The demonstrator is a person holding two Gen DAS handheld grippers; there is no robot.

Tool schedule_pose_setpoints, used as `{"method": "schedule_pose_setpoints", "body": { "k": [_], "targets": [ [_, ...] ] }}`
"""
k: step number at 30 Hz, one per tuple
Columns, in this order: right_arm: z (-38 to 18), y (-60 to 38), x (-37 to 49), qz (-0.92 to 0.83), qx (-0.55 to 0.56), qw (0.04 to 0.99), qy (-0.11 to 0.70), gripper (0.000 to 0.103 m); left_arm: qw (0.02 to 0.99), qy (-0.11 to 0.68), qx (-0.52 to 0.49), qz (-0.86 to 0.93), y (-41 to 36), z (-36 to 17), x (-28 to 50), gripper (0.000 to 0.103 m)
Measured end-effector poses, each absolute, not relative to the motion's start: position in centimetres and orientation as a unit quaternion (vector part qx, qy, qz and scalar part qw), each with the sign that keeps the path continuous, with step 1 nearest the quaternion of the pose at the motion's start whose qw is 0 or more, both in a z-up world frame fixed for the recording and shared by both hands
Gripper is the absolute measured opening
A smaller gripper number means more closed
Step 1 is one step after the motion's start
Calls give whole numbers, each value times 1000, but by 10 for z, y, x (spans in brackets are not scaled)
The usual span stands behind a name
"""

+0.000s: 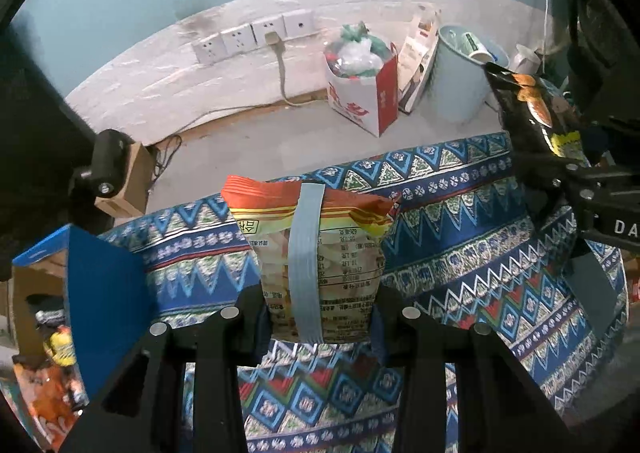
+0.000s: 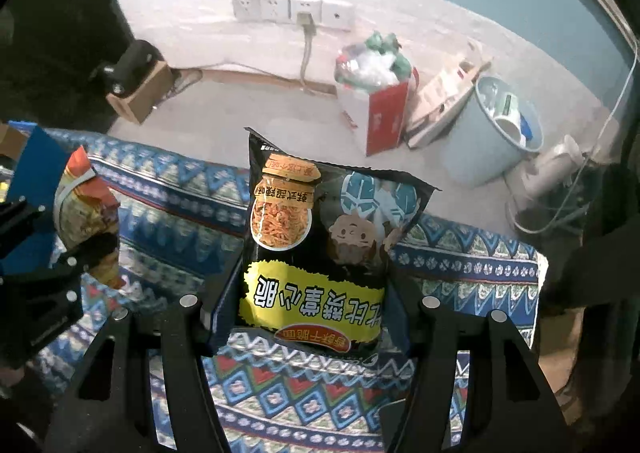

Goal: Organize snacks
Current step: 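Lift the beige bag and black bag and carry them over the box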

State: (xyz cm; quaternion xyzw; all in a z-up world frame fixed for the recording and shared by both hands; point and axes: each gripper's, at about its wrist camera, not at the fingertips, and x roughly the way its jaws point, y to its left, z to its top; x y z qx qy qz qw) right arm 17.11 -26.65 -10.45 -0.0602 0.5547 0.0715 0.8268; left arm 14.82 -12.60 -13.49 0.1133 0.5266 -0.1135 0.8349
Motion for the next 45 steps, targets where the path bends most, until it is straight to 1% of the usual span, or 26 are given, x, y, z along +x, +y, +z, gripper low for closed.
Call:
{"method": "schedule_pose_setpoints", "body": {
  "k": [9,20,30,45],
  "targets": [
    [-68,-214,156,114,-68,837,530,62,854,497,112,-105,-88,-94,118,40],
    [-43,-144,144,176,-89,837,510,62,861,498,87,-60,-11,-72,98,40],
    [-36,-82,144,219,-107,830,502,62,865,498,51,-15,65,-65,75,40],
    [-39,3,141,278,-134,811,498,62,864,503,-5,35,140,-71,59,39]
  ]
}}
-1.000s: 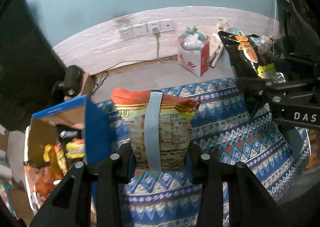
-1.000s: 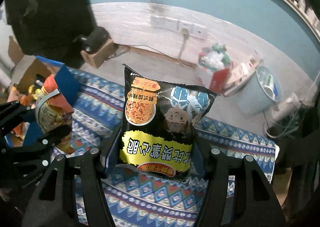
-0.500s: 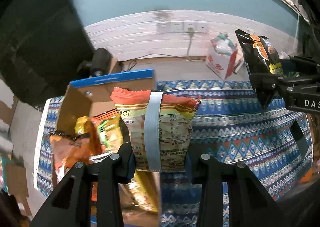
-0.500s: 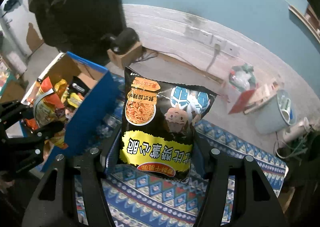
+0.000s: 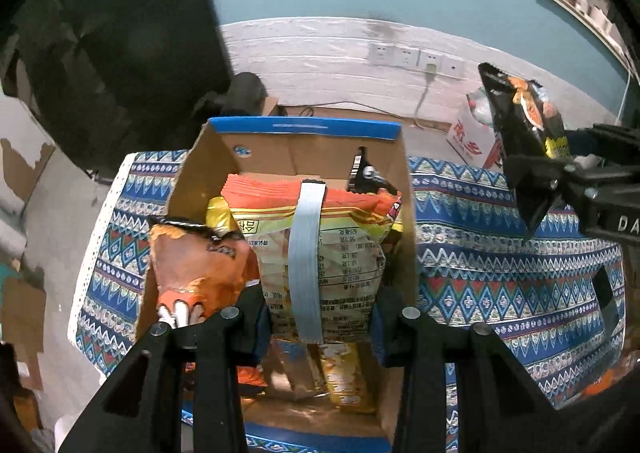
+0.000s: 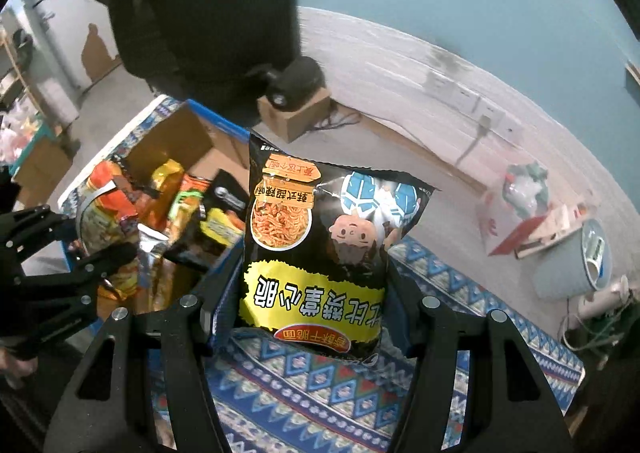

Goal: Organize snacks
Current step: 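Lift the beige bag and black bag and carry them over the box, then lower both bags into the box and open both tools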

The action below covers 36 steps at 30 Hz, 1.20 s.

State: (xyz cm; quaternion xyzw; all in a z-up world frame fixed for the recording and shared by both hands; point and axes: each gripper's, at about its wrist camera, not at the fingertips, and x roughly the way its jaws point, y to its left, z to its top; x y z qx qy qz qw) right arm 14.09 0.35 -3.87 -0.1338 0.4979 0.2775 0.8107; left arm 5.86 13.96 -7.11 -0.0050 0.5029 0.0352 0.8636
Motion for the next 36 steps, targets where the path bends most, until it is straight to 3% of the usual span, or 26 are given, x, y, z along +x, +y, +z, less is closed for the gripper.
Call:
{"method": "schedule_pose_setpoints", "body": {
  "k": [25,27,31,34,36],
  "targets": [
    [-62,117,155,342,-125,773,520,62,847,517,-105,69,215,-89,54,40],
    [-64,119,157,345,-117,770,525,62,845,519,-107,71,216,-90,54,45],
    [-65,120,162,350,-95,764,534,63,848,514,-91,86,213,-87,51,74],
    [-60,118,164,347,-82,770,530,75,853,508,-78,89,210,-83,49,75],
    [-55,115,163,348,-75,774,524,77,855,506,-72,89,209,-80,49,75]
  ]
}}
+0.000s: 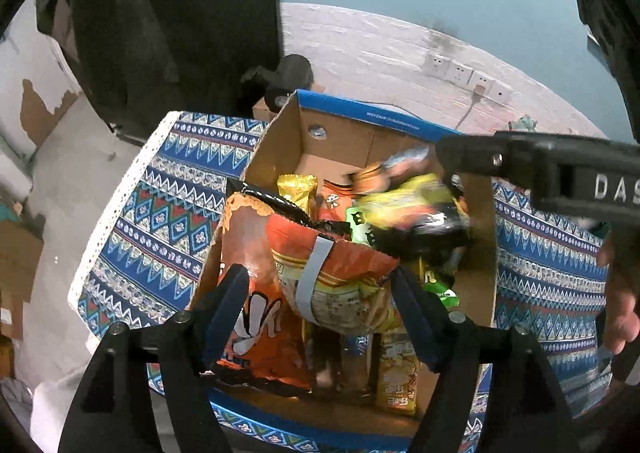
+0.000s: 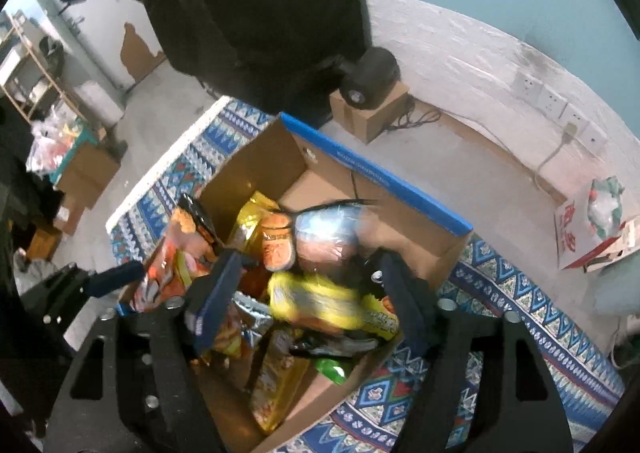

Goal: Organize snacks
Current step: 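Lower both bags into the box and open both tools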

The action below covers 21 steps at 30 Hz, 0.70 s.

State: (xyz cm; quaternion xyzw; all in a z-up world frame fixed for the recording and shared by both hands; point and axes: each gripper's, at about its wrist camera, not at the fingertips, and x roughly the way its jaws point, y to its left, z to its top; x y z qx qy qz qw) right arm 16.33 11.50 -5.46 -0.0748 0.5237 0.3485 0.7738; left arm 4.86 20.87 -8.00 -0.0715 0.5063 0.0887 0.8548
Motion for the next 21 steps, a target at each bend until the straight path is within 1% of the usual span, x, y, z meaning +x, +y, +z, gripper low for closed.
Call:
{"method": "schedule_pose_setpoints", "body": {
  "k": [2,16,18,19,21],
  "targets": [
    [-49,112,163,343,-72,779,520,77,858,502,-64,90,207,-77,47,78],
    [-27,65,132,298,-76,806,505,79,868,490,-47,67,188,-46,27,81],
    [-24,56,125,294,-78,812,499,79,871,485,-42,63,184,-40,23,83],
    [-22,52,122,291,-78,815,495,79,873,483,-38,64,182,-37,21,86],
    [-19,43,117,287,-76,819,491,79,878,473,-30,65,178,-30,18,87]
  ]
}}
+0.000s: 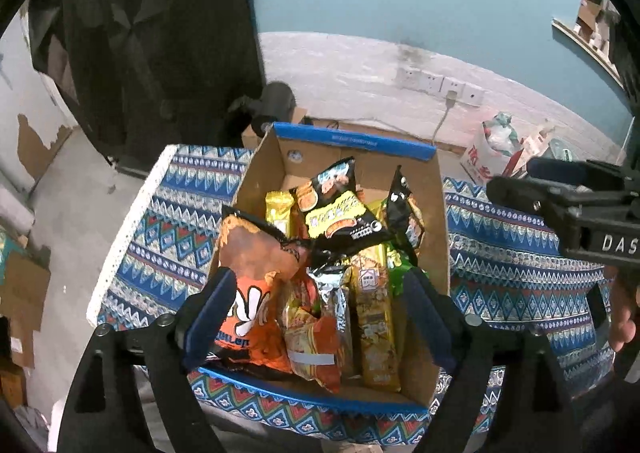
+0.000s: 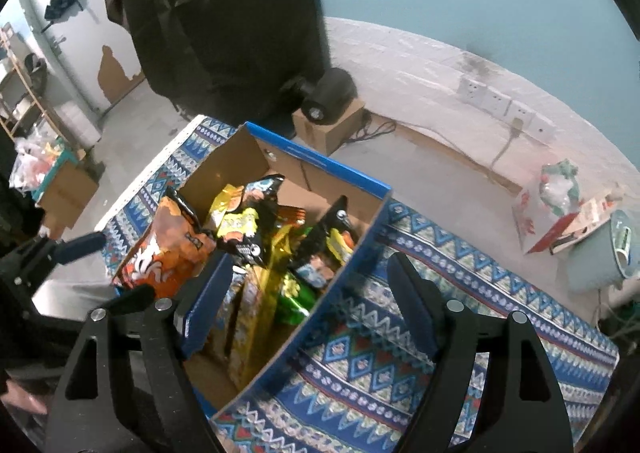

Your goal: Organize snacks

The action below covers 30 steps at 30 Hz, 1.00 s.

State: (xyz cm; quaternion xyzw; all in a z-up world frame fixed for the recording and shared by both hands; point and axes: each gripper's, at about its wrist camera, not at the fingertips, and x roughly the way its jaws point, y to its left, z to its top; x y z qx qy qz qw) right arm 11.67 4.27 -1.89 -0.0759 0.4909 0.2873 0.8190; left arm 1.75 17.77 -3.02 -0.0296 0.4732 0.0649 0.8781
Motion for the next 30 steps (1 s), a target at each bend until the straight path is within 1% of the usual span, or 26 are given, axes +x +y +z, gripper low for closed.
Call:
{"method": "schedule_pose_setpoints", "body": {
  "k": [6,10,18,30],
  "targets": [
    [-11,25,102,274,-85,832,474,79,886,458,-6,70,165,-16,12,88],
    [-6,15,94,268,-82,840,465,80,888,453,9,74,160,-12,8,92],
    [-1,6,81,264,-74,847,456,80,892,446,18,69,152,-3,1,92],
    [-3,5,72,258,-93,851,448,80,897,437,7,68,152,7,-3,92]
  ]
}}
